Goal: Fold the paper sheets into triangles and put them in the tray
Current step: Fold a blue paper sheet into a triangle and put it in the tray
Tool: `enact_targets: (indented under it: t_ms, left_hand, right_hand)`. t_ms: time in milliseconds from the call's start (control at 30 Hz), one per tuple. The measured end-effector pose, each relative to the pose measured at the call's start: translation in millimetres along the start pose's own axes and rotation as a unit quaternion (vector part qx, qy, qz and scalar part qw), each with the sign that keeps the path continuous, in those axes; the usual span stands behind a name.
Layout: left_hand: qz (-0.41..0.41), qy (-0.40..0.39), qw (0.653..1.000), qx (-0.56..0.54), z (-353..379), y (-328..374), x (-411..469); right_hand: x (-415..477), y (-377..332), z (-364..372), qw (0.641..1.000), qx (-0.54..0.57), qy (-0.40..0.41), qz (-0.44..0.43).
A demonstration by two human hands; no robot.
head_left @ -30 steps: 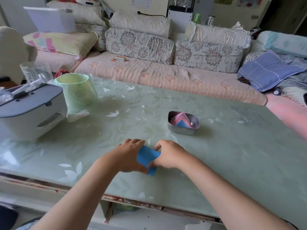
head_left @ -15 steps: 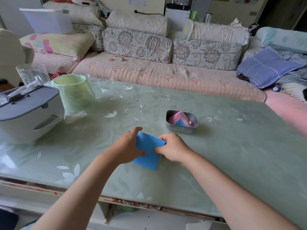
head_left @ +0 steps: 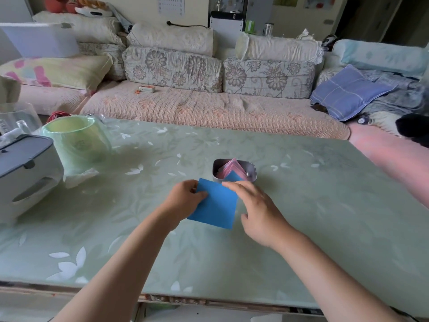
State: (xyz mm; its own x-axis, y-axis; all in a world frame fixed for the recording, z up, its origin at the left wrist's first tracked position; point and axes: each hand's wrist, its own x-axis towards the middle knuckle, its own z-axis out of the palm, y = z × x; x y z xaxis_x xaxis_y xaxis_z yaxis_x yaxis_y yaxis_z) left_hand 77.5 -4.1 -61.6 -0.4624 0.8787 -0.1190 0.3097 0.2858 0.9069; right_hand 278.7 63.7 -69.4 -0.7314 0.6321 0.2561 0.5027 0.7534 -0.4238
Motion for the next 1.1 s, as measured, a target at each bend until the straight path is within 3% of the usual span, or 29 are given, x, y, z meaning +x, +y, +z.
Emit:
enact_targets:
  t_ms: [200,400,567,733,833,967,1100]
  left_hand:
    - [-0.016,-0.035,0.999,-0.034,25.9,11.3,5.6]
    - [0.010,-0.046,0.998,0.043,44.2,9.5,14.7]
    - [0.021,-0.060,0.995,0.082,52.8,9.8,17.6]
    - [0.034,-0.105,0.990,0.086,55.2,10.1,10.7]
    - [0.051,-0.123,0.988,0.082,58.2,13.5,4.5]
    - [0.036,-0.174,0.984,-0.025,60.8,17.7,-0.7]
    - [0.056,-0.142,0.988,-0.005,63.1,14.3,-2.0]
  right_hand:
    - [-6.9,15.3,-8.9,0.996,-0.053,0.060,-0.036]
    - [-11.0,28.2,-8.8,0.995,-0.040,0.070,-0.060]
    - [-11.7,42.9,-7.5,0.996,0.052,0.053,0.051]
    - [-9.5,56.2,-9.5,0.974,0.157,0.019,0.161]
    - [-7.8,57.4,-7.8,0.971,0.174,0.017,0.161]
    - [-2.9,57.7,-5.3,0.969,0.183,0.027,0.167]
    - [-0.8,57.5,-4.6,0.965,0.201,0.048,0.163]
